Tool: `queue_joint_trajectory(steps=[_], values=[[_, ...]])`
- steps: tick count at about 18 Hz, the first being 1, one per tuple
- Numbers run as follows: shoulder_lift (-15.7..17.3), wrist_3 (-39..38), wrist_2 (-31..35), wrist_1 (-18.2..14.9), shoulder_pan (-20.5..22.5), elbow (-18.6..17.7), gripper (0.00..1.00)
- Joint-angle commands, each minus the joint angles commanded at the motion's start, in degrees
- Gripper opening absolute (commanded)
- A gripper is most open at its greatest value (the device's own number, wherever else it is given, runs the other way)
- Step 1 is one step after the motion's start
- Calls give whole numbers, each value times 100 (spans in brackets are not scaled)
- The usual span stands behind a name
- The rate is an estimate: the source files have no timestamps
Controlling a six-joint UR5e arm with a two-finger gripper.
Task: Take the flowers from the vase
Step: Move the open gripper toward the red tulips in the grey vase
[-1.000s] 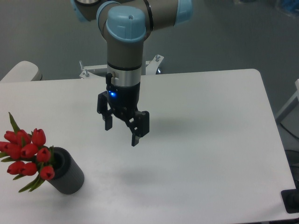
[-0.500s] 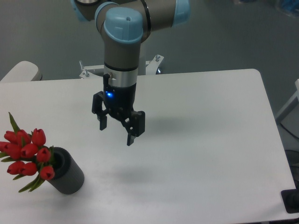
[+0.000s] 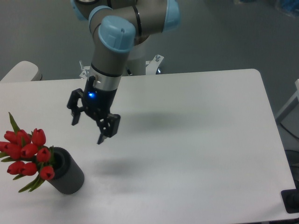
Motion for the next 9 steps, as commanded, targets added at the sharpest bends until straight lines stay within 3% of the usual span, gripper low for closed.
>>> queue_joint_trajectory(steps=[2, 6, 9], values=[[-70, 10, -380, 9, 26, -9, 100], [-210, 150, -416, 464, 9, -88, 100], [-272, 133, -425, 527, -9, -88, 100]])
